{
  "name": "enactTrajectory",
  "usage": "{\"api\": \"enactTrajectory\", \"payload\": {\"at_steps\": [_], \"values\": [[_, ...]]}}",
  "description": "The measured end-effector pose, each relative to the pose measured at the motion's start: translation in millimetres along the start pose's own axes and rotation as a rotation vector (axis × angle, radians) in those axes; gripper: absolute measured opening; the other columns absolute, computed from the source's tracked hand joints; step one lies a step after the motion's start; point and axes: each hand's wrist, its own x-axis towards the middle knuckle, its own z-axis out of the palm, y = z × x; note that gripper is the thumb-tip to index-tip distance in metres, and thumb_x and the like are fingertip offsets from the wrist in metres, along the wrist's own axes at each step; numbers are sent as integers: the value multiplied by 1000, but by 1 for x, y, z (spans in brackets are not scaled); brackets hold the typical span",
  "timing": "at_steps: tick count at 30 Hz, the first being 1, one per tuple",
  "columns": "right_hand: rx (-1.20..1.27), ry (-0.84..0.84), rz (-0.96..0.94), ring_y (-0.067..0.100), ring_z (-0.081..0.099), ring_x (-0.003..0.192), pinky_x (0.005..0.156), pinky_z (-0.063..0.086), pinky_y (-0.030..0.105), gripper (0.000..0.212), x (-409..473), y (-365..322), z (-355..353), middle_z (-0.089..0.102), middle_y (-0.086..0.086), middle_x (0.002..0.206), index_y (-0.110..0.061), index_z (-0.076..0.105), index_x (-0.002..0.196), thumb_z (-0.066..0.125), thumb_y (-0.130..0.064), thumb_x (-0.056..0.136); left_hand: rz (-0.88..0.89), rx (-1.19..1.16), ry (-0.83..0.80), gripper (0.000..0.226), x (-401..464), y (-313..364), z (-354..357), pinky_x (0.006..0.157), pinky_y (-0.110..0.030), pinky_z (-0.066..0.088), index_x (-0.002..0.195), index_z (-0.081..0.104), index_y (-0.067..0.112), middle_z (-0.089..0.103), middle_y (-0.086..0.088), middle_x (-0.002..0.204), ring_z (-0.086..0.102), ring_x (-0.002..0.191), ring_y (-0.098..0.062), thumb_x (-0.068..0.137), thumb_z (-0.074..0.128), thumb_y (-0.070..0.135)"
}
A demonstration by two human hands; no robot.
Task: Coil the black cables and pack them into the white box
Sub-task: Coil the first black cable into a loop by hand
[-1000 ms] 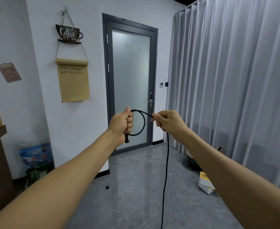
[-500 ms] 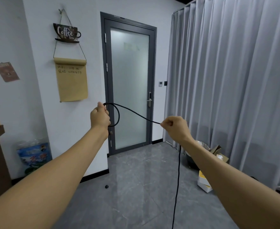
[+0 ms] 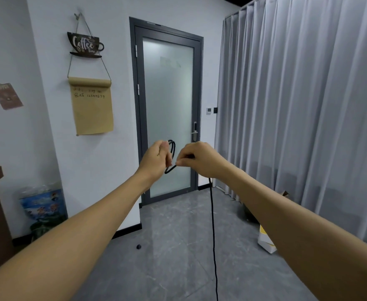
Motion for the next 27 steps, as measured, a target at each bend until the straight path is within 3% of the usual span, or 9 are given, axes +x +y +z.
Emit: {"api": "enactTrajectory", "payload": {"at_steps": [3,5,8,11,17,20,27], "values": [[135,97,37,3,46,57,55,38,10,16,1,1,-3,55,-11,66,-5,71,83,66,-20,86,-43,-116,-108,35,-1,0,4,59,-19,46,77,43,15,51,-4,68,51,57,-8,104,26,30],[184,135,57,2,48,55,55,37,9,14,1,3,-4,57,-12,64,-8,70,79,68,-20,84,-81,-190,-175,33,-4,3,6,55,-16,47,80,45,14,51,-4,66,49,56,-10,104,26,27],[246,192,94,0,47,49,53,36,9,12,1,5,-6,57,-11,59,-14,68,72,73,-22,80,-134,-295,-287,36,-7,8,10,50,-21,37,75,42,14,39,4,52,34,45,-8,105,25,24],[267,243,159,6,40,51,52,36,18,24,-1,8,-7,51,-6,57,-18,58,65,80,-26,72,-203,-359,-368,39,-8,13,8,44,-17,25,71,41,16,28,10,47,22,42,-6,105,25,27],[290,129,278,9,42,50,55,38,21,27,-11,22,-4,54,-5,55,-10,62,74,73,-35,77,-260,-280,-453,35,-10,2,-9,42,-16,18,70,46,16,28,10,51,20,44,-5,101,40,32],[346,112,353,9,41,51,51,38,18,22,-21,36,0,54,-3,58,-9,63,78,68,-29,84,-299,-289,-379,36,-11,-8,-19,39,-15,17,67,44,17,28,10,50,20,42,-4,101,40,29],[377,178,492,10,38,51,42,31,14,20,-35,65,5,52,0,60,-14,61,71,63,-21,89,-422,-449,22,37,-2,-31,-48,33,-13,18,67,43,15,32,11,41,22,32,-1,101,41,26]]}}
